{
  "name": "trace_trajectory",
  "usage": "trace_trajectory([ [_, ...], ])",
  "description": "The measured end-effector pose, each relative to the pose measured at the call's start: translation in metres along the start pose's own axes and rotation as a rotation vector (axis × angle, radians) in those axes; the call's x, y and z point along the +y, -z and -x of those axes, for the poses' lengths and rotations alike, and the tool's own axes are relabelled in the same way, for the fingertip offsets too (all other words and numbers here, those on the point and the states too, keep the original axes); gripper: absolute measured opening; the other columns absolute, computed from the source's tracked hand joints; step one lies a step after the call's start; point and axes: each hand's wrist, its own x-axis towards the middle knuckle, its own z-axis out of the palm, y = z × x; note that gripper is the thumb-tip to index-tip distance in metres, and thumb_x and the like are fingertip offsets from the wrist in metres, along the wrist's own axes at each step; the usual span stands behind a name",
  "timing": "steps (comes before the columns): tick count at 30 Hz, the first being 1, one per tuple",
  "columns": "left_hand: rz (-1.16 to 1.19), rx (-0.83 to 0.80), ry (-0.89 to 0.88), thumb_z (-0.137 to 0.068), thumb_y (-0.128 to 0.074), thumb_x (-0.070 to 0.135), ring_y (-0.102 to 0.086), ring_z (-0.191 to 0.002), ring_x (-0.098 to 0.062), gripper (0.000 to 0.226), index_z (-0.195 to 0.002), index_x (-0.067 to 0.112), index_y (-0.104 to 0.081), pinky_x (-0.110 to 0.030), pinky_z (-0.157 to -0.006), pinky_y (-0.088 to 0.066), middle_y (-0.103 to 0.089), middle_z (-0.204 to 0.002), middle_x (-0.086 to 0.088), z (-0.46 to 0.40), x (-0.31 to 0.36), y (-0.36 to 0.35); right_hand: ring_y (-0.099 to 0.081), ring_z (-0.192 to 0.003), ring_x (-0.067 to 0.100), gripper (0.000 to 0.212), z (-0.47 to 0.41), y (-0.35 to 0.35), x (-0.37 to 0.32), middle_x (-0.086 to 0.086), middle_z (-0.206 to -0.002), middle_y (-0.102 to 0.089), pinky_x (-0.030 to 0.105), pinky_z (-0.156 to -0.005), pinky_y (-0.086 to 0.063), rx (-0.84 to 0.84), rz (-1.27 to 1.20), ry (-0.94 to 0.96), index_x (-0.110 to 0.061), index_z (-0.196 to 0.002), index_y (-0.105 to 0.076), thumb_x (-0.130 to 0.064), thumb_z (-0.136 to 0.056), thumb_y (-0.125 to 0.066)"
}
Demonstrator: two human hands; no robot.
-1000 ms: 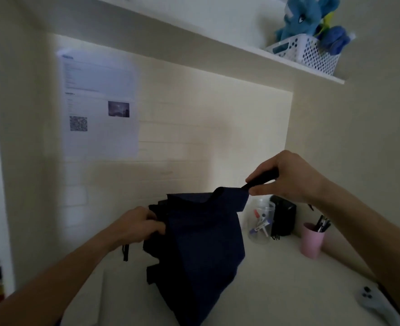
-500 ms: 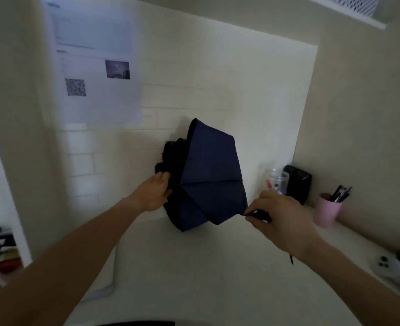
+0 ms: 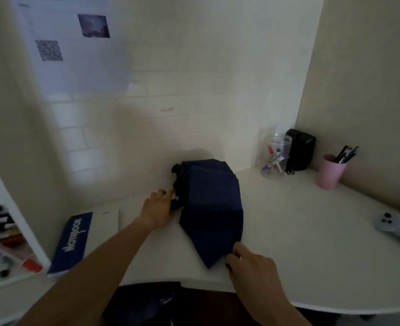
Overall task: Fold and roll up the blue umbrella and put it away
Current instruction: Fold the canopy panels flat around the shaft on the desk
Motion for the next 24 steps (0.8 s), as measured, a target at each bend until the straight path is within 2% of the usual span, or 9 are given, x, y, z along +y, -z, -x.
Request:
trace_trajectory([
  [3, 0.23, 0.44, -0.109, -0.08, -0.062, -0.007, -0.056, -0.106, -0.036, 0.05, -0.128, 0.004, -0.058, -0.047, -0.088, -0.052, -0.057, -0.12, -0.02, 0.043, 0.027, 0.01, -0.044, -0.034, 0.013, 0.043, 0.017, -0.01, 0.0, -0.005, -0.067, -0.058, 0.024, -0.039, -0.017, -0.01, 0.013, -0.032, -0.023, -0.053, -0.06, -0.012, -0.032, -0.096],
  [5, 0.354, 0.57, -0.33, -0.084, -0.062, -0.004, -0.054, -0.099, -0.022, 0.027, -0.109, 0.008, -0.063, -0.031, -0.088, -0.05, -0.058, -0.108, -0.01, 0.081, 0.054, 0.016, -0.049, -0.038, 0.013, 0.041, 0.026, -0.012, 0.003, -0.005, -0.067, -0.059, 0.024, -0.039, -0.018, 0.021, 0.006, -0.058, -0.024, -0.058, -0.065, -0.013, -0.033, -0.096],
  [7, 0.356, 0.435, -0.552, -0.09, -0.066, 0.017, -0.053, -0.098, -0.014, 0.018, -0.107, 0.014, -0.064, -0.022, -0.089, -0.046, -0.058, -0.107, -0.003, 0.115, 0.077, 0.011, -0.054, -0.044, 0.013, 0.039, 0.033, -0.011, 0.003, -0.005, -0.069, -0.059, 0.024, -0.038, -0.022, 0.07, -0.008, -0.082, -0.025, -0.067, -0.069, -0.014, -0.04, -0.096],
  [10, 0.236, 0.209, -0.648, -0.093, -0.061, 0.042, -0.055, -0.097, -0.012, 0.031, -0.115, 0.02, -0.063, -0.025, -0.084, -0.049, -0.06, -0.111, 0.002, 0.136, 0.095, -0.013, -0.057, -0.053, 0.012, 0.036, 0.046, -0.009, 0.001, -0.005, -0.074, -0.06, 0.025, -0.036, -0.034, 0.125, -0.05, -0.107, -0.023, -0.077, -0.07, -0.014, -0.052, -0.094],
  [13, 0.136, 0.215, -0.666, -0.096, -0.055, 0.038, -0.059, -0.085, -0.015, 0.025, -0.107, 0.018, -0.066, -0.031, -0.069, -0.052, -0.065, -0.1, 0.0, 0.141, 0.101, -0.025, -0.057, -0.055, 0.013, 0.039, 0.058, -0.001, -0.003, -0.005, -0.072, -0.058, 0.024, -0.038, -0.031, 0.149, -0.062, -0.13, -0.021, -0.073, -0.066, -0.008, -0.048, -0.093],
  [16, 0.006, 0.262, -0.697, -0.093, -0.056, 0.028, -0.059, -0.069, -0.016, 0.016, -0.094, 0.017, -0.069, -0.03, -0.056, -0.049, -0.066, -0.083, 0.0, 0.143, 0.1, -0.023, -0.055, -0.052, 0.014, 0.043, 0.072, 0.003, -0.008, -0.003, -0.067, -0.056, 0.022, -0.039, -0.026, 0.169, -0.06, -0.126, -0.019, -0.066, -0.064, 0.0, -0.04, -0.093],
  [18, -0.087, 0.258, -0.739, -0.084, -0.063, 0.018, -0.057, -0.062, -0.016, 0.003, -0.084, 0.018, -0.066, -0.029, -0.053, -0.043, -0.063, -0.076, 0.001, 0.145, 0.097, -0.016, -0.056, -0.053, 0.015, 0.045, 0.081, 0.002, -0.014, -0.003, -0.067, -0.056, 0.026, -0.035, -0.031, 0.158, -0.069, -0.107, -0.019, -0.066, -0.065, 0.001, -0.037, -0.092],
  [20, -0.131, 0.258, -0.78, -0.077, -0.069, 0.012, -0.053, -0.059, -0.016, 0.008, -0.08, 0.017, -0.063, -0.027, -0.052, -0.04, -0.06, -0.072, 0.0, 0.152, 0.092, -0.01, -0.059, -0.055, 0.016, 0.042, 0.09, -0.002, -0.022, -0.003, -0.068, -0.059, 0.027, -0.035, -0.037, 0.147, -0.096, -0.077, -0.02, -0.067, -0.067, -0.002, -0.039, -0.092],
  [24, -0.159, 0.27, -0.833, -0.085, -0.055, 0.013, -0.051, -0.06, -0.015, 0.009, -0.082, 0.018, -0.062, -0.027, -0.052, -0.041, -0.059, -0.073, 0.001, 0.171, 0.078, -0.007, -0.06, -0.057, 0.01, 0.037, 0.106, -0.011, -0.044, -0.008, -0.069, -0.06, 0.02, -0.035, -0.038, 0.047, -0.163, -0.023, -0.027, -0.066, -0.068, -0.011, -0.043, -0.092],
])
